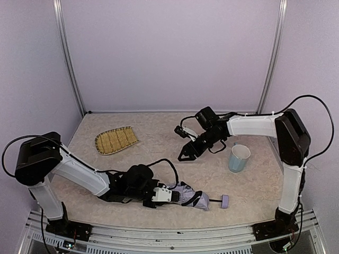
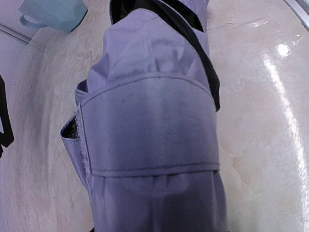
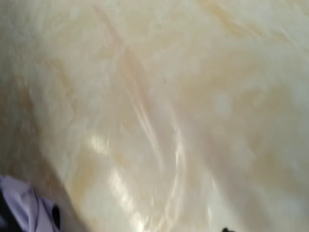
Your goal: Put away the umbrella
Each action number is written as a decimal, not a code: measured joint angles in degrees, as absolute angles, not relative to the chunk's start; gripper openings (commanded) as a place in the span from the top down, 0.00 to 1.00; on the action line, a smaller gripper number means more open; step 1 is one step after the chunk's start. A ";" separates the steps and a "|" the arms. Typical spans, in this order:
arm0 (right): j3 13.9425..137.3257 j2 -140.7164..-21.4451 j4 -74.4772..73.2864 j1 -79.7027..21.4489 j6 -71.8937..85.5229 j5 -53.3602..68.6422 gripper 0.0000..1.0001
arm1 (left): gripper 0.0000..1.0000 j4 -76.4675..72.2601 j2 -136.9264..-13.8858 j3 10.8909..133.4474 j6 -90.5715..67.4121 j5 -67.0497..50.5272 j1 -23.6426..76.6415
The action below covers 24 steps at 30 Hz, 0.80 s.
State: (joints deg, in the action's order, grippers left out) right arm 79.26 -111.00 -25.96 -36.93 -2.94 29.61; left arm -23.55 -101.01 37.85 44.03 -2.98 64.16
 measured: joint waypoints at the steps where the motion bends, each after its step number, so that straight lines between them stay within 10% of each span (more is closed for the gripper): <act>1: 82.28 -113.80 -27.20 -36.82 -2.92 30.87 0.44 | 1.00 -23.00 -101.08 38.24 43.86 -3.40 64.12; 18: 89.38 -128.92 -34.30 -37.82 0.49 49.91 0.58 | 1.00 -22.65 -101.30 37.98 43.55 -9.02 62.06; 24: 84.53 -128.84 -28.58 -43.00 4.21 54.22 1.00 | 1.00 -24.51 -101.34 36.93 44.12 -8.99 62.06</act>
State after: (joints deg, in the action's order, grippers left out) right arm 84.53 -128.84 -28.58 -43.00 4.21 54.22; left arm -24.51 -101.34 36.93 44.12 -8.99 62.06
